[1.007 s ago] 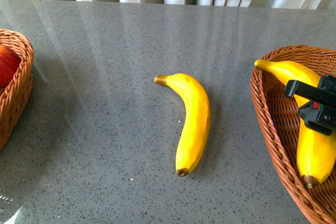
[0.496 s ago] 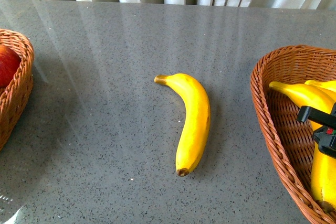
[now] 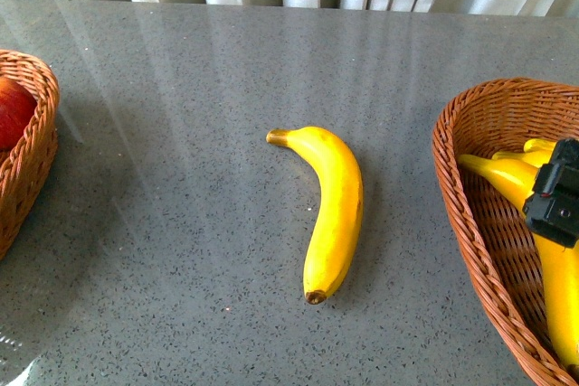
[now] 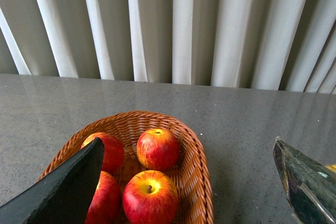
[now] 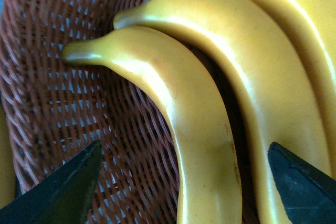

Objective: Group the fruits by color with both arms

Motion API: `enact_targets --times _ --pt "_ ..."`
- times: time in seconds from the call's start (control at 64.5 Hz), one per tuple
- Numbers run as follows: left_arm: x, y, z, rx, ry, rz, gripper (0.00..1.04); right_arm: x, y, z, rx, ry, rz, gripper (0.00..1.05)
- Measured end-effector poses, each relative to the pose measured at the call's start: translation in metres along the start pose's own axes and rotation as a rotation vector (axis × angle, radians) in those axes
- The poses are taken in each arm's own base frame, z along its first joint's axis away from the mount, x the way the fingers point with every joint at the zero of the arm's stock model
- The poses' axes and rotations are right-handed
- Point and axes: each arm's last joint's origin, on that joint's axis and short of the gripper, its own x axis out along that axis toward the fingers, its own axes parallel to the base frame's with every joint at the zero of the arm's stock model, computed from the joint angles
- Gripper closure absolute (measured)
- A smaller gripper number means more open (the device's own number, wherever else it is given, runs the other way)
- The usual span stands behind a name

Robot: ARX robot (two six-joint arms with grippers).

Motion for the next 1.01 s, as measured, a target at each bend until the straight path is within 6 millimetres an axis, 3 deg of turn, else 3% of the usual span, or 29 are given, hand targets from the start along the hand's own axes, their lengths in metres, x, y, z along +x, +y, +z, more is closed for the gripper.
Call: enact_targets --times 0.031,0.17,0.294,0.418,0.511,0.635,1.007 --pt "0.000 0.000 0.000 0.000 0.000 0.000 0.09 -0.004 0.001 0.002 -0.002 -0.007 0.011 0.08" --pt "0.000 0.000 0.000 0.000 0.000 0.000 0.09 -0.024 0.017 0.014 -0.045 -0.041 0.099 0.09" --pt "0.000 0.000 0.000 0.000 0.000 0.000 0.09 -0.040 0.051 0.028 -0.121 -0.048 0.242 0.09" --pt "0.000 0.000 0.000 0.000 0.000 0.000 0.09 -0.044 0.083 0.035 -0.216 -0.052 0.300 0.09" --pt "0.000 0.000 0.000 0.000 0.000 0.000 0.09 -0.038 0.104 0.040 -0.288 -0.042 0.306 0.09" --pt "0.000 0.000 0.000 0.000 0.000 0.000 0.09 -0.010 0.132 0.046 -0.378 0.004 0.272 0.09" --pt "0.000 0.000 0.000 0.000 0.000 0.000 0.09 0.042 0.156 0.035 -0.453 0.126 0.229 0.09"
